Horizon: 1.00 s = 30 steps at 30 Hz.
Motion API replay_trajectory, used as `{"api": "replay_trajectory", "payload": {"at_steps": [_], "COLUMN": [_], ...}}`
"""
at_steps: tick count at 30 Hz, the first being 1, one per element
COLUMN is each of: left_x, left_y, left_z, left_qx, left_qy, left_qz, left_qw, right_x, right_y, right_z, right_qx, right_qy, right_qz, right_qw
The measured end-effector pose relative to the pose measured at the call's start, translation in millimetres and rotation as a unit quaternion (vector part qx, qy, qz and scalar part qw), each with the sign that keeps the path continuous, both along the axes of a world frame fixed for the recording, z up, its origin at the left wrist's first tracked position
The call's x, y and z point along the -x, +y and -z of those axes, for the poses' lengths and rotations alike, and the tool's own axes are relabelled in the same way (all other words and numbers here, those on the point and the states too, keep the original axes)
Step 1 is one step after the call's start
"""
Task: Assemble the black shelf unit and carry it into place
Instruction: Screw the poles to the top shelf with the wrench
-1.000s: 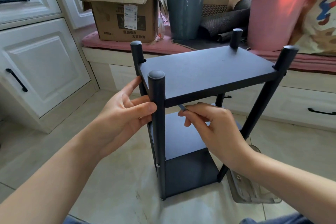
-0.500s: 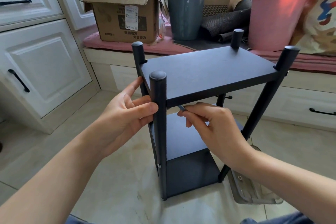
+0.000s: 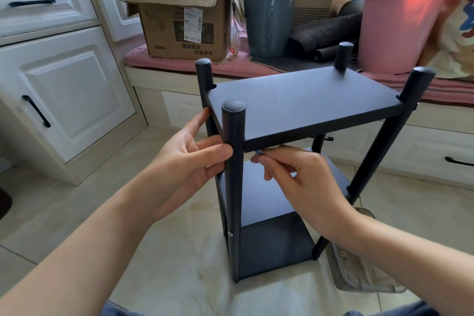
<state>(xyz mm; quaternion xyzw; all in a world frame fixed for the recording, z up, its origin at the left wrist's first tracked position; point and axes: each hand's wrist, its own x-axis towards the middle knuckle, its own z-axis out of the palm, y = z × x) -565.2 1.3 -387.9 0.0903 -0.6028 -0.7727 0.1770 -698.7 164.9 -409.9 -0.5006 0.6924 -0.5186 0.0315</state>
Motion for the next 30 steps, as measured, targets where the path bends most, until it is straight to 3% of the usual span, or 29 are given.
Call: {"api": "replay_trajectory", "payload": {"at_steps": [10,20,30], "left_x": [-0.5,-1.6,-2.0], "left_y": [-2.4,1.2,-1.1], "left_z": [0.1,-2.4,-0.9], "left_qx": [0.003,-0.001,0.021], "left_qy": [0.0,0.006,0.0], "left_qz": [0.004,0.009,-0.008], "left_qw": [1.0,1.0,1.0], "right_x": [-4.0,-10.2,-12.0], "right_y": [-3.1,-18.3,-32.9], "right_z": [2.1,6.8,4.8], "right_qx": [-0.004,-0.021,0.01], "right_qy": [-0.015,-0.114,-0.119], "right_qz": [-0.007,-0.027,-0.052], "right_qw": [1.0,0.993,0.992]}}
